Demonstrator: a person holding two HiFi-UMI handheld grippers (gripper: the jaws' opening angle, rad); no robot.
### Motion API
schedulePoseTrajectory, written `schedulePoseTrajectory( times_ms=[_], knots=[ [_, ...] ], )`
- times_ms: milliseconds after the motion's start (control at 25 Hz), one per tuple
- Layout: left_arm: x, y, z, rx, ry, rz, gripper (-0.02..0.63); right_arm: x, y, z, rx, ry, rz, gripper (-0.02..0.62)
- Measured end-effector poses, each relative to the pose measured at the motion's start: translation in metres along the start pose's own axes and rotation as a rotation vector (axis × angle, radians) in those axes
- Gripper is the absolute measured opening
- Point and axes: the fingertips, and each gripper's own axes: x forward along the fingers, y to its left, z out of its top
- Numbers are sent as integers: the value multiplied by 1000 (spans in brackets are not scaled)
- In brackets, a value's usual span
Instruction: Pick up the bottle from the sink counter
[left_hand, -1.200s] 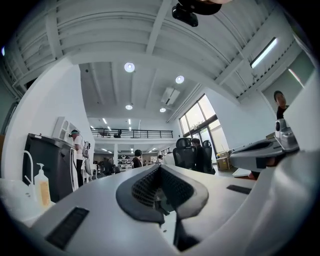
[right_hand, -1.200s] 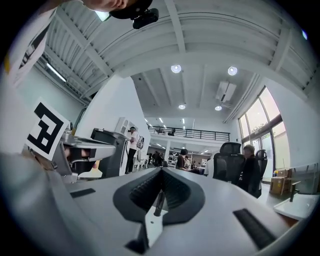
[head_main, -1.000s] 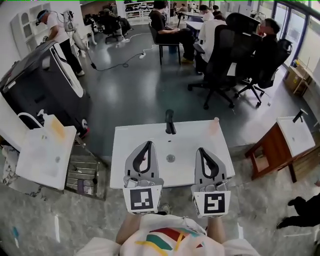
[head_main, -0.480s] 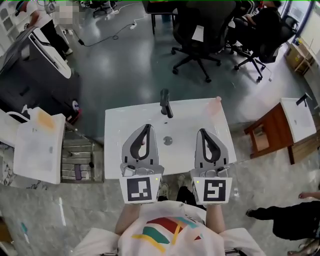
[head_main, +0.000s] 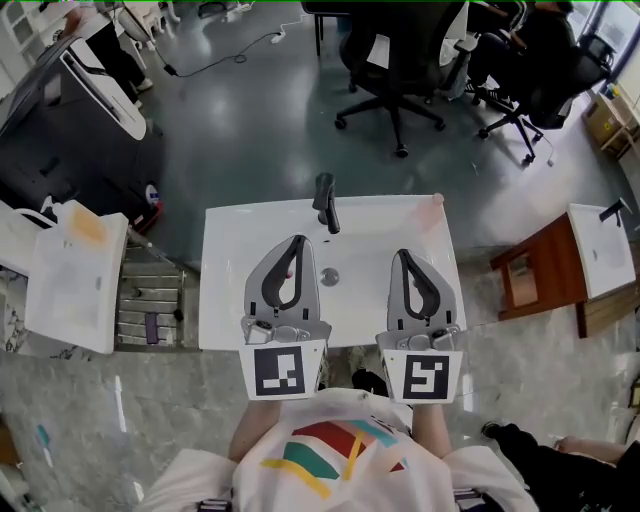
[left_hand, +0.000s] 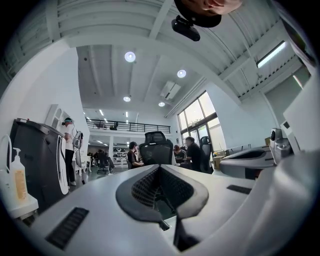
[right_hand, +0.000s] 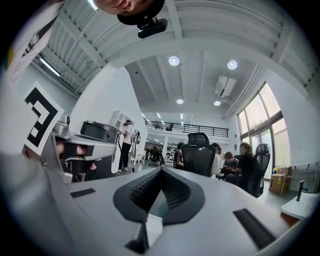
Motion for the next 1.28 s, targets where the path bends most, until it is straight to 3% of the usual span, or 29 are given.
schedulePoseTrajectory(
  times_ms=[240,640,840,1040,1280],
  knots=[
    [11,-9,-5,-12,11,-5,18,4,-7,-6,3,-1,13,12],
    [54,-48,-6,-18,-3,-125,25,3,-35,-25,23,28,-2,12],
    [87,-80,-13,-34,8,-223,100,0,-53,-40,52,55,-19,12],
    [119,-122,-31,-50,51,-381,214,-2,-68,-60,74,88,-23,12],
    [157,-166,-63,-26,105,-472,302,-5,-89,-85,123,124,-37,12]
  ],
)
